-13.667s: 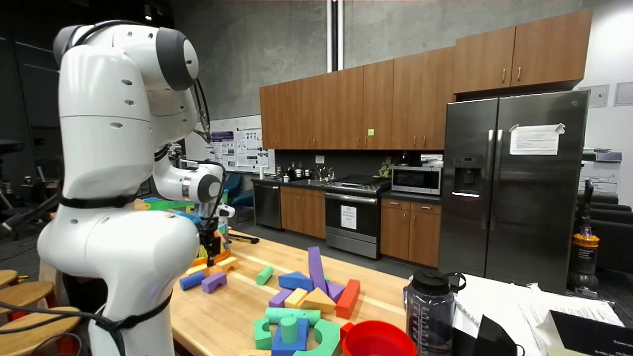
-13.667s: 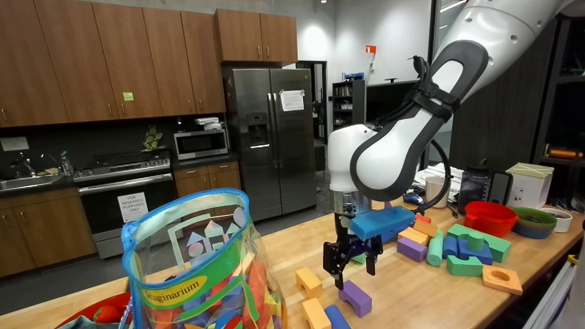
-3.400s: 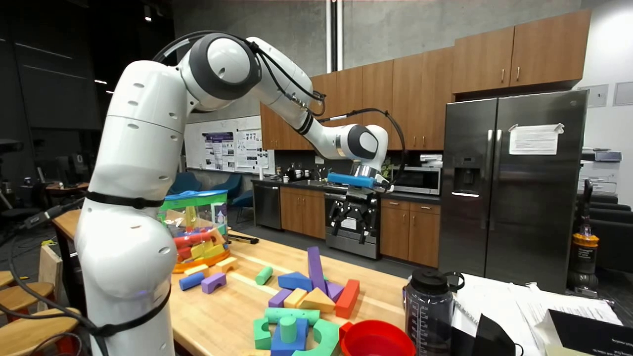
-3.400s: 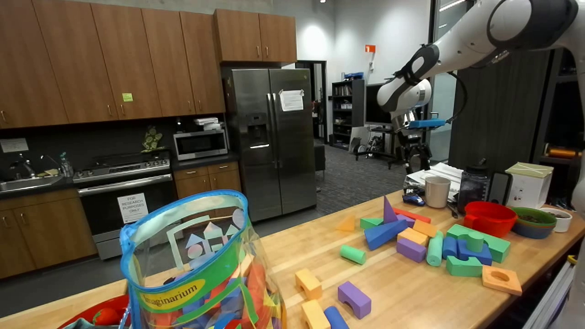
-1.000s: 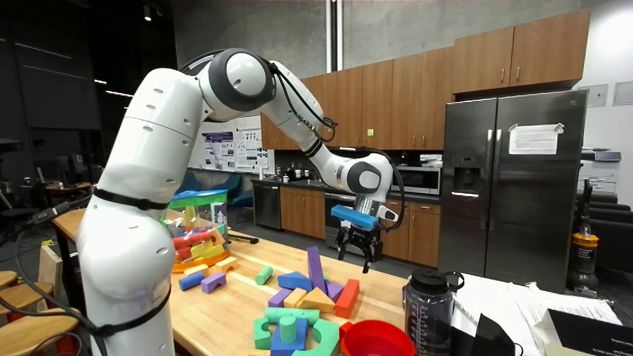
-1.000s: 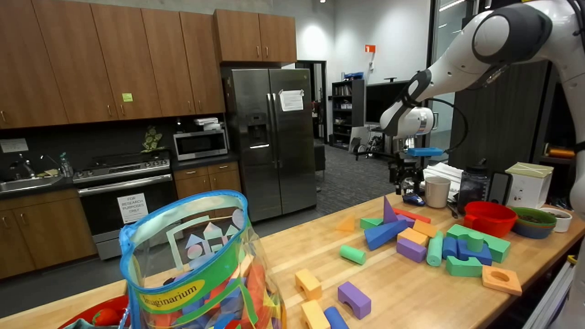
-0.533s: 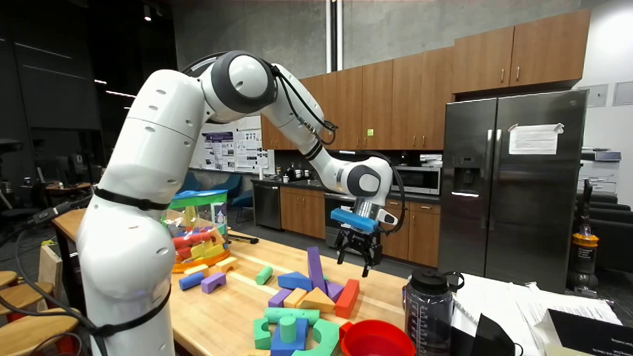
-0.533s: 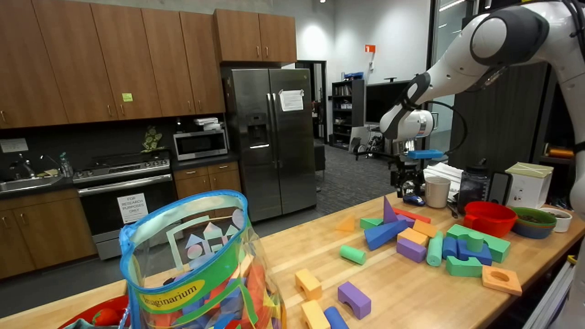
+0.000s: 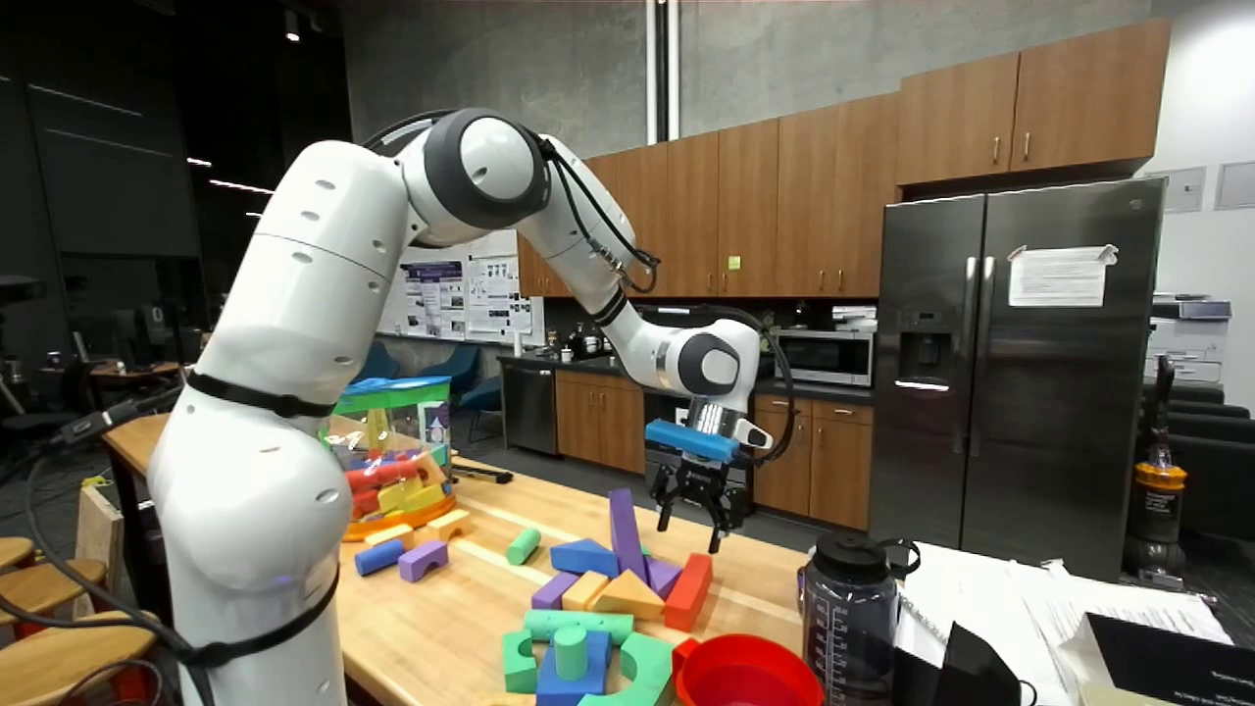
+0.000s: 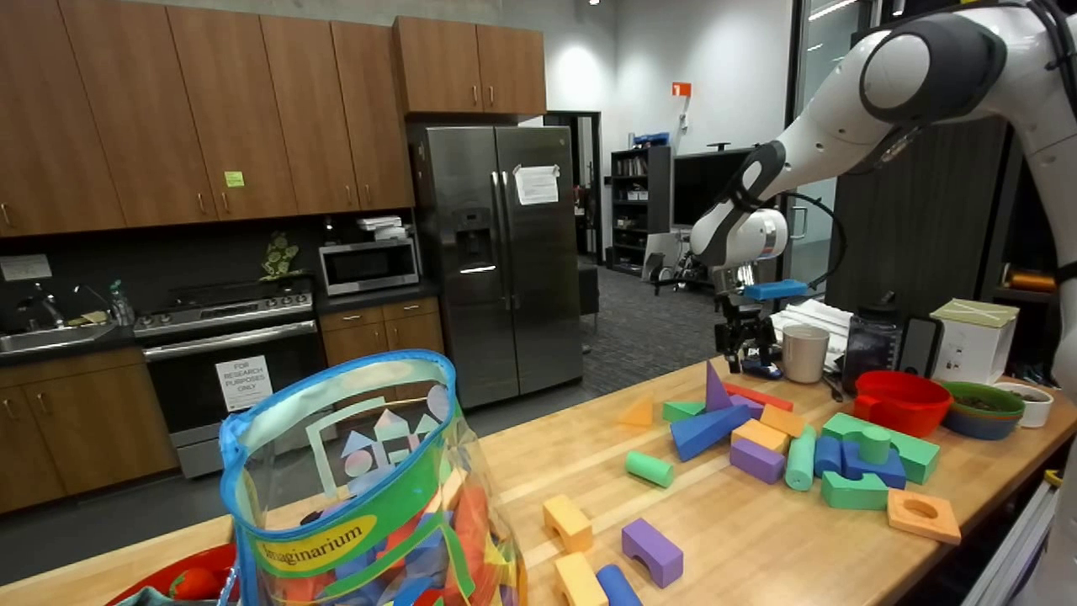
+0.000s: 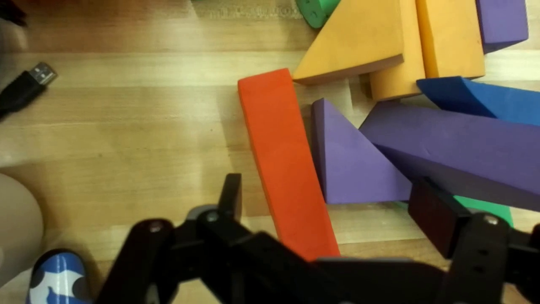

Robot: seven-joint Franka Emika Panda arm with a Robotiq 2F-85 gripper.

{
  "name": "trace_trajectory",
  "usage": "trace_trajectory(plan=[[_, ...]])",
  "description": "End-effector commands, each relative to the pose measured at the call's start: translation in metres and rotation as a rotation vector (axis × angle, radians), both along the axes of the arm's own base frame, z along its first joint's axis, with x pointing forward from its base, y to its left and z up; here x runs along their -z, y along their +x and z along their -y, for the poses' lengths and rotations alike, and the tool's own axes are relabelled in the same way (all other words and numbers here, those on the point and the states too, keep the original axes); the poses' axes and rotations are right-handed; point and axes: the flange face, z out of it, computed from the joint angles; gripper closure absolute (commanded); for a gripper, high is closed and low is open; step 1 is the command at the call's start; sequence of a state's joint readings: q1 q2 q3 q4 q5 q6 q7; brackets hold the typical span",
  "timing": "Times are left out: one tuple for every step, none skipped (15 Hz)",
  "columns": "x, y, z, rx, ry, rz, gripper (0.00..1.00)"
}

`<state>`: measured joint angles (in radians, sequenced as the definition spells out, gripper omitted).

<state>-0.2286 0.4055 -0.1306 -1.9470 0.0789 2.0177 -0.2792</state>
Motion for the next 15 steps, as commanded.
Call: trace_trajectory(plan=[[0.005, -0.002, -0.014, -0.042, -0.015, -0.011, 0.0], [0.007, -0.001, -0.016, -0.047, -0.017, -0.016, 0.0], [0.008, 0.0, -0.018, -0.051, -0.016, -0.02, 0.0], [0.009, 0.001, -0.02, -0.055, -0.017, -0.021, 0.0], [0.011, 0.002, -0.021, -0.057, -0.019, -0.023, 0.0], [0.012, 0.004, -0.02, -0.055, -0.019, -0.024, 0.0], [0.012, 0.007, -0.017, -0.046, -0.013, -0.02, 0.0], [0.011, 0.009, -0.014, -0.034, -0.01, -0.013, 0.0], [0.009, 0.013, -0.009, -0.015, -0.006, 0.003, 0.0], [0.007, 0.016, -0.006, -0.003, -0.001, 0.015, 0.0], [0.004, 0.019, -0.003, 0.006, -0.001, 0.03, 0.0], [0.001, 0.022, -0.002, 0.01, 0.001, 0.047, 0.0], [-0.001, 0.024, -0.002, 0.014, 0.004, 0.063, 0.0], [-0.003, 0.025, -0.003, 0.016, 0.009, 0.073, 0.0], [-0.003, 0.026, -0.003, 0.023, 0.016, 0.082, 0.0]])
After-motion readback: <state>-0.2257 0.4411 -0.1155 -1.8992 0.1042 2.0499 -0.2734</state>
